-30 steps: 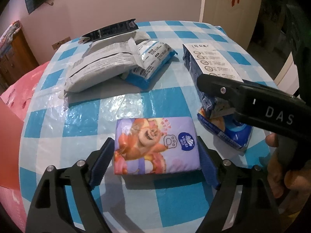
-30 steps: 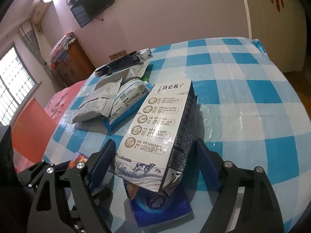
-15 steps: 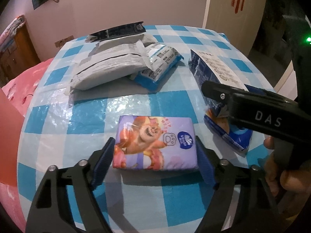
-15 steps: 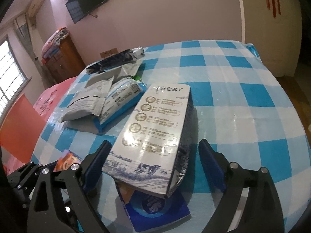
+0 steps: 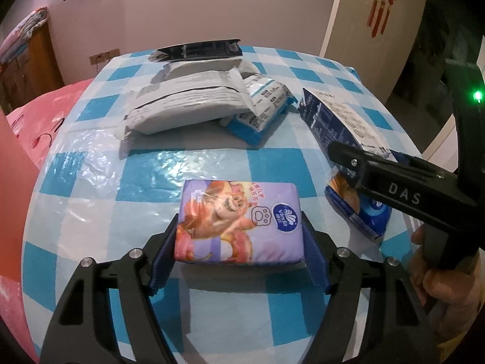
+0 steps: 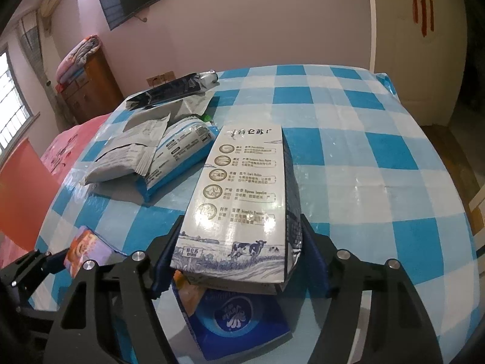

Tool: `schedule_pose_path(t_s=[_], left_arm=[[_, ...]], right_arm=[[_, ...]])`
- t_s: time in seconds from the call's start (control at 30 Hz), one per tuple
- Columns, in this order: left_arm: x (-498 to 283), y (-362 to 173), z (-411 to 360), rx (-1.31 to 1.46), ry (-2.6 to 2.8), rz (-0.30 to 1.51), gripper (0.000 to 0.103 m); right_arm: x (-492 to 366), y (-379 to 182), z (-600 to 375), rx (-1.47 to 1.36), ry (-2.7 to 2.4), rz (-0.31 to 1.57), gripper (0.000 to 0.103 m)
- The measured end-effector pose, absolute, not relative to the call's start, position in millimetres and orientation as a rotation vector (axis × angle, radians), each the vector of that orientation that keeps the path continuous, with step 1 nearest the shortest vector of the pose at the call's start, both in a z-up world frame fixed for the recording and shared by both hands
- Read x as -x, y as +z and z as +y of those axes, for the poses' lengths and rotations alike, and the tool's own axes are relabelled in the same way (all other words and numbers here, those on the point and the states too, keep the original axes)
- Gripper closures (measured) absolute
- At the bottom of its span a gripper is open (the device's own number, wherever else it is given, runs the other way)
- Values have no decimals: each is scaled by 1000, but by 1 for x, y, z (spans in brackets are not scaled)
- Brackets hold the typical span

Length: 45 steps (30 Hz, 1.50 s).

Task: Collect trash
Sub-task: 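Grasp the purple tissue pack with the left gripper while the right gripper grasps the milk carton, then carry both items to the orange bucket and open both grippers over it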

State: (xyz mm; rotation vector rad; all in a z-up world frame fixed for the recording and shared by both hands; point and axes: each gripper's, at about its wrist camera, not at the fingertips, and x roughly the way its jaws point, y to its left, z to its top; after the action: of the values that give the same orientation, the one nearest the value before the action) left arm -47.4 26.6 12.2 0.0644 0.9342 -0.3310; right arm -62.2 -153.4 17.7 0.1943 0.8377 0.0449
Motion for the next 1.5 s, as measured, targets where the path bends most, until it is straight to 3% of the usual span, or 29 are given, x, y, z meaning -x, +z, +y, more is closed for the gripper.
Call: schedule_pose_path(t_s=[0.53, 0.8, 0.87, 0.97, 1.2, 1.23, 1.3, 1.5], left_arm=[[64, 40, 62, -19, -331, 850, 30], [72, 43, 83, 2, -319, 841, 30], [74, 42, 87, 11, -319, 842, 30], [76, 42, 90, 11, -319, 844, 30], [77, 42, 92, 15, -319, 838, 30], [77, 43, 92, 16, -318, 835, 30], [77, 45, 93, 20, -320, 831, 30], [82, 51, 98, 28, -323, 810, 30]], right_arm=[[83, 42, -148, -228, 81, 777, 36], [103, 30, -140, -215, 118, 873, 36], [111, 25, -142, -216, 109, 881, 34], [118, 25, -145, -212, 96, 864, 22], [104, 30, -138, -179, 72, 850, 22], [102, 29, -136, -165, 64, 854, 23], [98, 25, -134, -141, 50, 866, 37], [100, 27, -130, -101, 43, 855, 37]])
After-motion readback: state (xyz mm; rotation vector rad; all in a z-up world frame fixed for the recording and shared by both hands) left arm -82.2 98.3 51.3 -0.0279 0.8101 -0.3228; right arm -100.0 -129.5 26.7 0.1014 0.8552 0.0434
